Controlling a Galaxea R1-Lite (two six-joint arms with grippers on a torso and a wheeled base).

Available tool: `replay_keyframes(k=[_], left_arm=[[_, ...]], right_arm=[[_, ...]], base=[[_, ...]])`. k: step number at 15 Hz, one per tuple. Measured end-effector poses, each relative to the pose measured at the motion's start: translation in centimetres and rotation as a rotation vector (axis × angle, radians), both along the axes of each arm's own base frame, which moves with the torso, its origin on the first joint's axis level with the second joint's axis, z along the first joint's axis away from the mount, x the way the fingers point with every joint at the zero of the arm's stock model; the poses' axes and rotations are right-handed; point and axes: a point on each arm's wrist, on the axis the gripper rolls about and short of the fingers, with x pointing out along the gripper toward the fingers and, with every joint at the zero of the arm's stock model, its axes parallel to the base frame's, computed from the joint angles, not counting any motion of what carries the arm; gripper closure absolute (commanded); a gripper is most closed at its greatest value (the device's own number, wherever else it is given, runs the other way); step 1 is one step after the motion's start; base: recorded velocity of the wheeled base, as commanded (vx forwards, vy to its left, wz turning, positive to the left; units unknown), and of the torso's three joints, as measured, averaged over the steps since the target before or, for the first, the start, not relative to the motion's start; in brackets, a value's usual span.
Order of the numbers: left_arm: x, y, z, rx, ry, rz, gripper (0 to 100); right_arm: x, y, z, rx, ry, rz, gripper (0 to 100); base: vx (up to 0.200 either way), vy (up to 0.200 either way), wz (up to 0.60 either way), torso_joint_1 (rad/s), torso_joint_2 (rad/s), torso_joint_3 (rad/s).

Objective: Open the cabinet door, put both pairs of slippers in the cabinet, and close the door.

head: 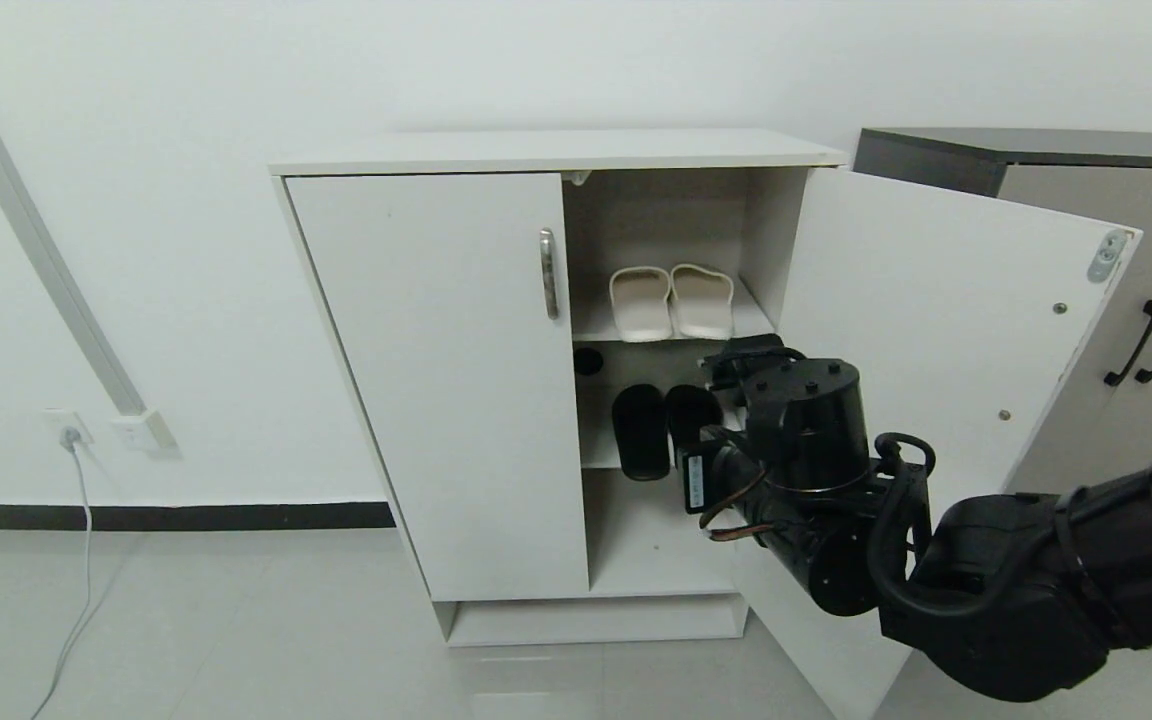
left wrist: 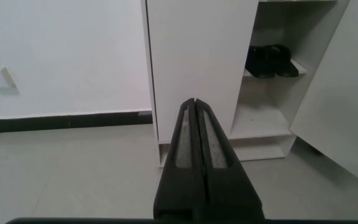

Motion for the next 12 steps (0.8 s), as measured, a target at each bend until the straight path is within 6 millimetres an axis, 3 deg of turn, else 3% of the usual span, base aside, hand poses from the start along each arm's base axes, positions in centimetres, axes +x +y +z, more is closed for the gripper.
replay_keyframes(k=[12], left_arm=[[0.00, 0.00, 0.00, -0.001, 0.000, 0.000, 100]], right_arm=[[0.14, -0.76, -0.98, -0.038, 0.012, -0.007, 100]], base=[[0.000, 0.000, 0.00, 0.000, -0.01, -0.009]])
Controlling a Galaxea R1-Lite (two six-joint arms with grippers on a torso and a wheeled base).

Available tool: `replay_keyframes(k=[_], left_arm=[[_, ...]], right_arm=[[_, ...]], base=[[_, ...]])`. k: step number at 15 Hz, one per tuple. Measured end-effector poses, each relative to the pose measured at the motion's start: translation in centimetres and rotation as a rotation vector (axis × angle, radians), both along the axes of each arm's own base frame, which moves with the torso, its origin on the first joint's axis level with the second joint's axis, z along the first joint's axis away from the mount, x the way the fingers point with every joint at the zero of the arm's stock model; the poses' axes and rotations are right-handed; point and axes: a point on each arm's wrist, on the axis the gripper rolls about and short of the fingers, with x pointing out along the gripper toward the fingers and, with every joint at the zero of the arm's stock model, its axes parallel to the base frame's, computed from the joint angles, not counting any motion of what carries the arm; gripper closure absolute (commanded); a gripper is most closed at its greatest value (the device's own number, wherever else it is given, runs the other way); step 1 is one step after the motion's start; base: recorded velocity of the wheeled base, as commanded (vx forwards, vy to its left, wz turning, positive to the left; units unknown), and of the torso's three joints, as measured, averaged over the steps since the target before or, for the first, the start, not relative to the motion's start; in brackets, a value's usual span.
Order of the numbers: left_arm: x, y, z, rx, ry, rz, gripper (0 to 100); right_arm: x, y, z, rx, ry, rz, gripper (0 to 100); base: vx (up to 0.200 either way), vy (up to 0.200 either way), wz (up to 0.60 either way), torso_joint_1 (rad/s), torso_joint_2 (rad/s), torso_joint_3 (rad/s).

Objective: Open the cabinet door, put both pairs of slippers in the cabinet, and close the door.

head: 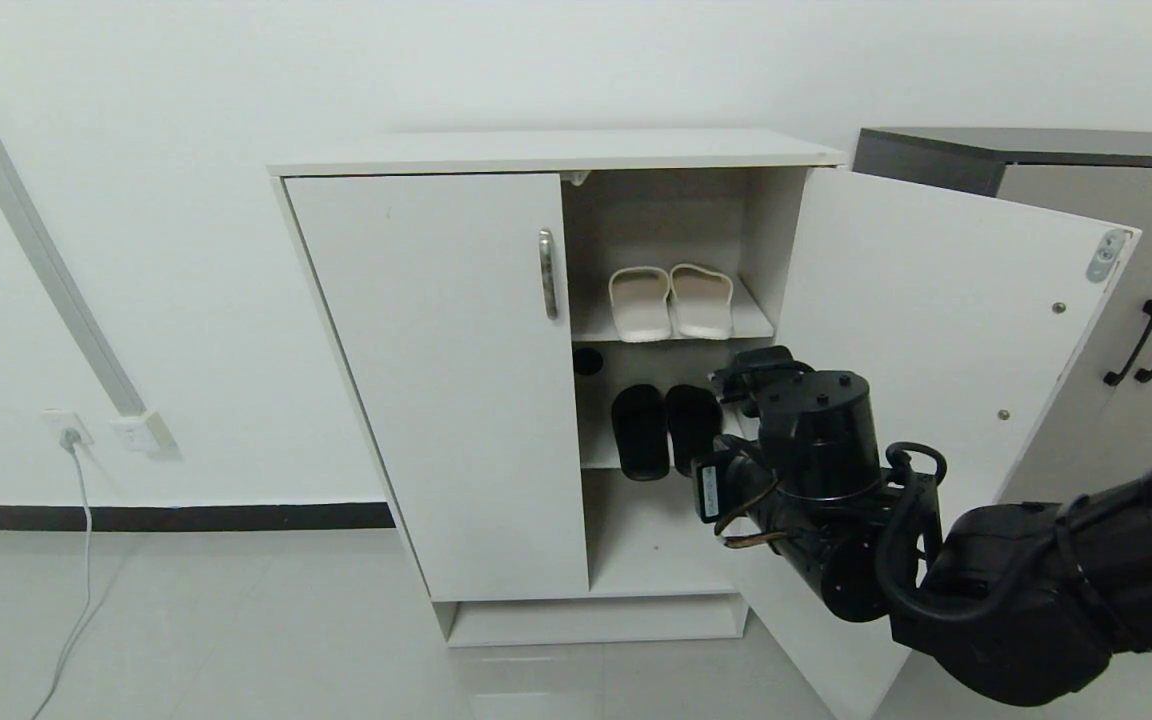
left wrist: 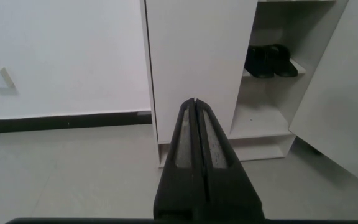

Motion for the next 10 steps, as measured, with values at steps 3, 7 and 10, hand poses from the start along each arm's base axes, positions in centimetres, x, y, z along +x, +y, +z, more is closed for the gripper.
replay_keyframes(k=[3, 7, 10], left_arm=[[0.00, 0.00, 0.00, 0.000, 0.000, 0.000, 100], [0.00, 0.00, 0.01, 0.000, -0.001, -0.001, 100], [0.00, 0.00, 0.01, 0.001, -0.001, 0.000, 100]], right_arm=[[0.01, -0.01, -0.08, -0.003, 0.003, 0.000, 100], [0.19, -0.22, 0.01, -0.002, -0.001, -0.009, 100], [0.24, -0.31, -0.03, -0.004, 0.000, -0.012, 100]], base=[[0.000, 0.000, 0.00, 0.027, -0.28, -0.297], [0.000, 0.000, 0.00, 0.066, -0.44, -0.357], [0.000, 0.000, 0.00, 0.115, -0.46, -0.347]])
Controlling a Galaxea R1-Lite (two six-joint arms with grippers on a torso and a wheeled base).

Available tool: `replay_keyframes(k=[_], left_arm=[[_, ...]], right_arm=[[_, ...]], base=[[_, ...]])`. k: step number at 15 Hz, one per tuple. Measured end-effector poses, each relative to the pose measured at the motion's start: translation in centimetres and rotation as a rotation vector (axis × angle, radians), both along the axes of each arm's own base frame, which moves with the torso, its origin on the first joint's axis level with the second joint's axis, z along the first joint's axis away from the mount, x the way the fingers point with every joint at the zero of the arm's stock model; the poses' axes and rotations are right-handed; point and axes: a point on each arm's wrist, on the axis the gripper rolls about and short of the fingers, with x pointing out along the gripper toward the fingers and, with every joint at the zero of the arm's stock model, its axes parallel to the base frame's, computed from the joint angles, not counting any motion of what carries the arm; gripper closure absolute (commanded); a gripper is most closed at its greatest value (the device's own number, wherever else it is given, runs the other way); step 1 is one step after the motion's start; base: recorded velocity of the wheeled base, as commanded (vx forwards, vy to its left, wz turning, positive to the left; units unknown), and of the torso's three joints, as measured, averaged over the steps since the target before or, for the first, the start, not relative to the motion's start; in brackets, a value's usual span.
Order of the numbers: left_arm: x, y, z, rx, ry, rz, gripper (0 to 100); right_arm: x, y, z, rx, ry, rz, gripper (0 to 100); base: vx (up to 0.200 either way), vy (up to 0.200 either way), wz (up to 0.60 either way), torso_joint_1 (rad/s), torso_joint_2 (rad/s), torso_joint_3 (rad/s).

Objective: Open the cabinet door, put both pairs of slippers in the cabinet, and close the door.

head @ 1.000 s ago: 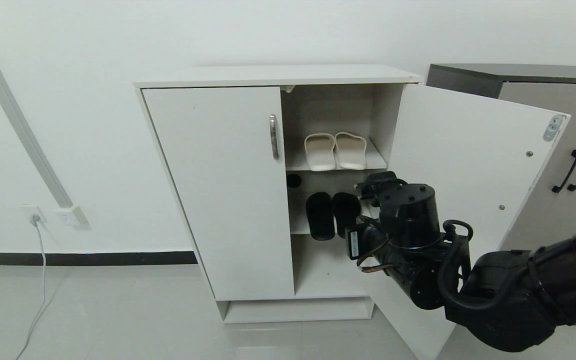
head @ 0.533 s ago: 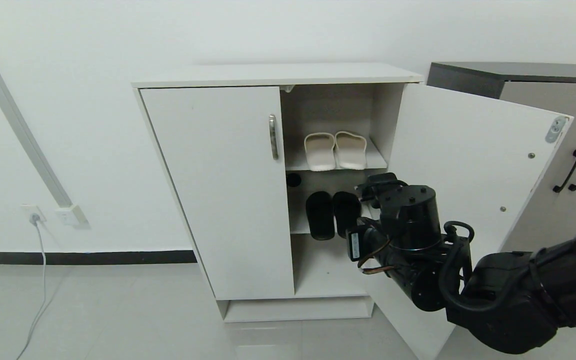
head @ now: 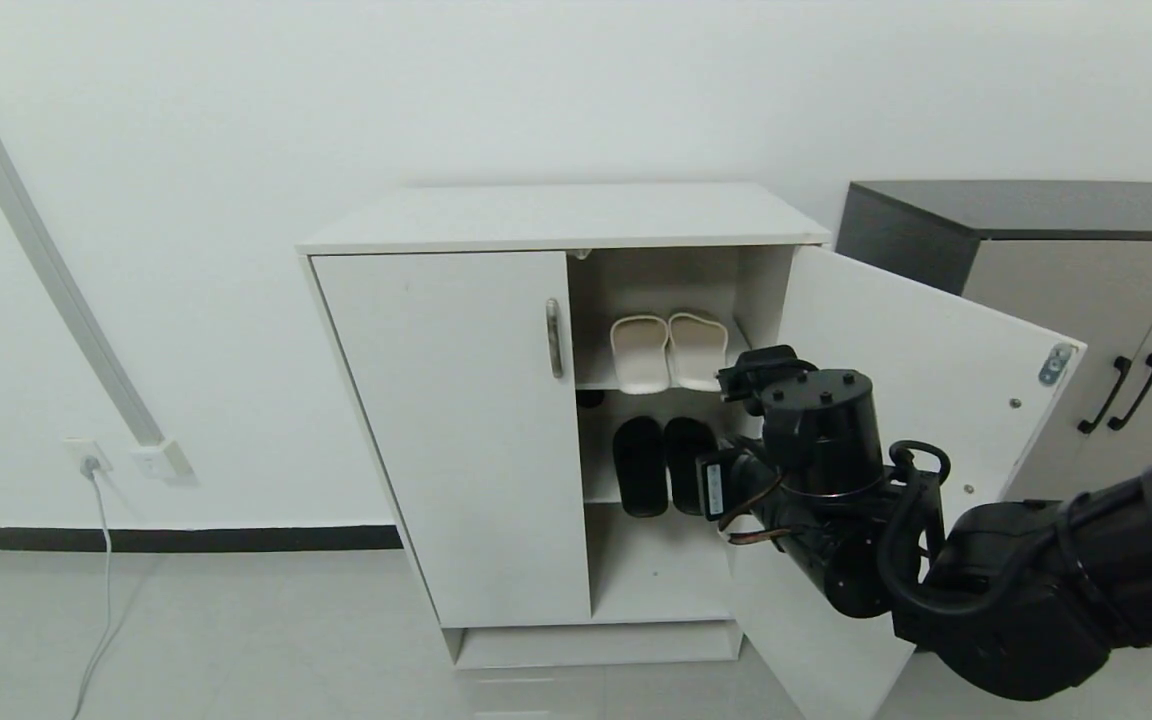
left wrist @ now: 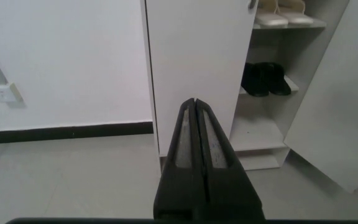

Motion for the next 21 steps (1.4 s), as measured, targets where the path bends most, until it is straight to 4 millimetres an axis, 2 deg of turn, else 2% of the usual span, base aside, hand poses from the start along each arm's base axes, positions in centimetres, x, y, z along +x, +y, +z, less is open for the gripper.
replay_keyframes(k=[10, 21], left_arm=[[0.00, 0.00, 0.00, 0.001, 0.000, 0.001, 100], [0.00, 0.00, 0.00, -0.001, 0.000, 0.000, 100]], right_arm=[[0.09, -0.21, -0.09, -0.009, 0.001, -0.006, 100], [-0.31, -0.56, -0.07, -0.012, 0.006, -0.002, 100]], base=[[0.000, 0.000, 0.00, 0.166, -0.49, -0.322], [0.000, 0.000, 0.00, 0.235, -0.56, -0.322]])
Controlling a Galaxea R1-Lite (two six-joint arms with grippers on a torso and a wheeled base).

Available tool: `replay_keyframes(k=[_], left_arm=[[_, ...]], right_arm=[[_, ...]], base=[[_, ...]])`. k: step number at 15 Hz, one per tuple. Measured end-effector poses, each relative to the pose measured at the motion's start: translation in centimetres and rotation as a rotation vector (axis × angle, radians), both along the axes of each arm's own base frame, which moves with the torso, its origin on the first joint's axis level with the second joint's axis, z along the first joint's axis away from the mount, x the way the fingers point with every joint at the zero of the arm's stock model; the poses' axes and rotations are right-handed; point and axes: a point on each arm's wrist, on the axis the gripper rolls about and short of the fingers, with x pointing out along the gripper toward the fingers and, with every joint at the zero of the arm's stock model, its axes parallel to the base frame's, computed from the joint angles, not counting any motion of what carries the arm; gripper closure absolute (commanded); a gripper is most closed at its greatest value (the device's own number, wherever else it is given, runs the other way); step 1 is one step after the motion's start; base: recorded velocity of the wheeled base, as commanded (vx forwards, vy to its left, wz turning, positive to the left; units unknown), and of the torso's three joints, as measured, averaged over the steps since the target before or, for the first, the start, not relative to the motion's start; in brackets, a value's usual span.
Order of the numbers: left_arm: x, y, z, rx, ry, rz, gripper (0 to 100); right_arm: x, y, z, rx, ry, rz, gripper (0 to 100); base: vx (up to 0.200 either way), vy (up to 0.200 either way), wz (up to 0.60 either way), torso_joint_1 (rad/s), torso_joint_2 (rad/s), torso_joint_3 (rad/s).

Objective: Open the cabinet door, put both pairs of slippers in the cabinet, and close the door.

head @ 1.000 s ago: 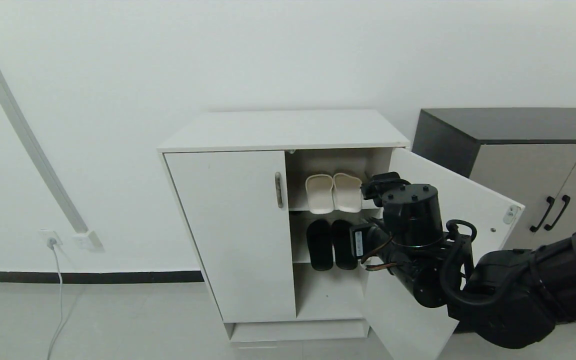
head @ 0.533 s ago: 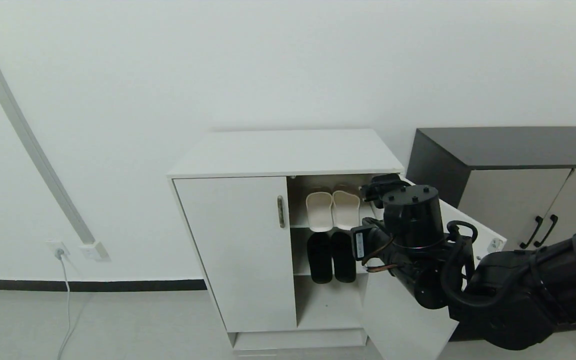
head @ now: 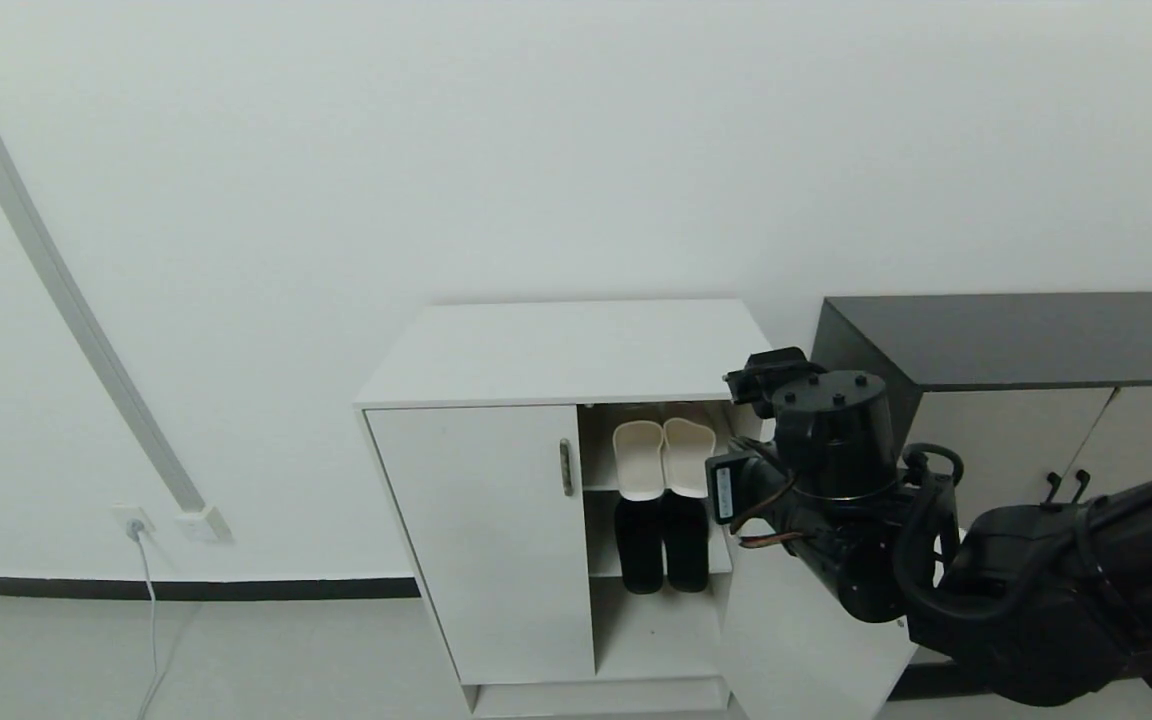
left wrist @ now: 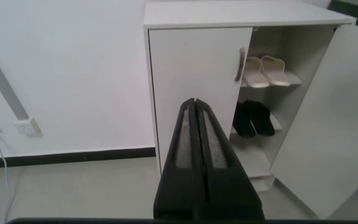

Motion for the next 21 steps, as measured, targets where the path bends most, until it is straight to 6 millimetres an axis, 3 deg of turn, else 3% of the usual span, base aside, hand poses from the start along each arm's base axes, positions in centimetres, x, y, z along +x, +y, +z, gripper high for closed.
replay_keyframes(k=[3, 12, 18, 21], left_arm=[[0.00, 0.00, 0.00, 0.000, 0.000, 0.000, 100], [0.00, 0.00, 0.00, 0.000, 0.000, 0.000, 100], [0.00, 0.00, 0.00, 0.000, 0.000, 0.000, 100], [0.00, 0.00, 0.00, -0.001, 0.000, 0.000, 100]], right_arm=[[0.02, -0.12, -0.01, 0.000, 0.001, -0.002, 100], [-0.09, -0.13, -0.17, -0.005, 0.006, 0.001, 100], [-0.07, -0.16, -0.22, -0.004, 0.009, 0.007, 100], [-0.08, -0.13, -0.27, -0.001, 0.007, 0.008, 100]], base=[[0.000, 0.000, 0.00, 0.150, -0.35, -0.189], [0.000, 0.000, 0.00, 0.004, -0.01, -0.004], [0.000, 0.000, -0.60, 0.006, 0.00, 0.002], [0.000, 0.000, 0.00, 0.000, 0.00, 0.000]])
